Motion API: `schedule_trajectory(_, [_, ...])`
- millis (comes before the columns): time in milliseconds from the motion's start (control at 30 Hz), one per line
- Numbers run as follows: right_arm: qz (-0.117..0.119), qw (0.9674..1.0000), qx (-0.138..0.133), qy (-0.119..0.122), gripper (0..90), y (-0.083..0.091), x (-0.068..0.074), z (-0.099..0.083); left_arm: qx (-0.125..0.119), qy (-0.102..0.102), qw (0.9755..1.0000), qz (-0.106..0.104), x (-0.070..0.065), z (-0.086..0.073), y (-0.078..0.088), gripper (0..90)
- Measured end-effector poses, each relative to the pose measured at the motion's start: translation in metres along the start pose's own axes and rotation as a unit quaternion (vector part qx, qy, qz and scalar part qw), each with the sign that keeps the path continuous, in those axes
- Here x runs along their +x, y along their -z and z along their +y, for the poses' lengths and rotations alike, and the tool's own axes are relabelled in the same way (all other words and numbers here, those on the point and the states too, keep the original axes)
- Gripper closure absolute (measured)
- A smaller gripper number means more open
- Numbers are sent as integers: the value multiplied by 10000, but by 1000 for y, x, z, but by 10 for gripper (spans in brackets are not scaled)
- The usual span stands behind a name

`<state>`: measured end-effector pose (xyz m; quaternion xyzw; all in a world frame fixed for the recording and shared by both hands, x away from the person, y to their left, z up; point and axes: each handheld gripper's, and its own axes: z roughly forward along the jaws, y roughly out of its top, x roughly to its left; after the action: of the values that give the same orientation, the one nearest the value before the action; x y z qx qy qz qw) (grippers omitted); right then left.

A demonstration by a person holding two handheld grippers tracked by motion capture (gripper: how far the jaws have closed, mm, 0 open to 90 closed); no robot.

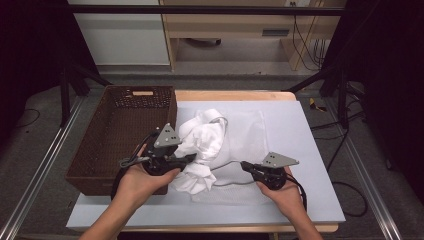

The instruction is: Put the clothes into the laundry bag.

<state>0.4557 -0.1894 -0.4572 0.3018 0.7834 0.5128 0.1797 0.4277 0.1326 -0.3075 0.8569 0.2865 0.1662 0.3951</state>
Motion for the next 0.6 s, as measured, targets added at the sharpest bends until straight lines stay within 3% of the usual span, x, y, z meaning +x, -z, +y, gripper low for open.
schedule_trajectory(600, [42,9998,-68,-166,887,1,-3,0,-4,-180,9988,-465,-31,-8,-6,646])
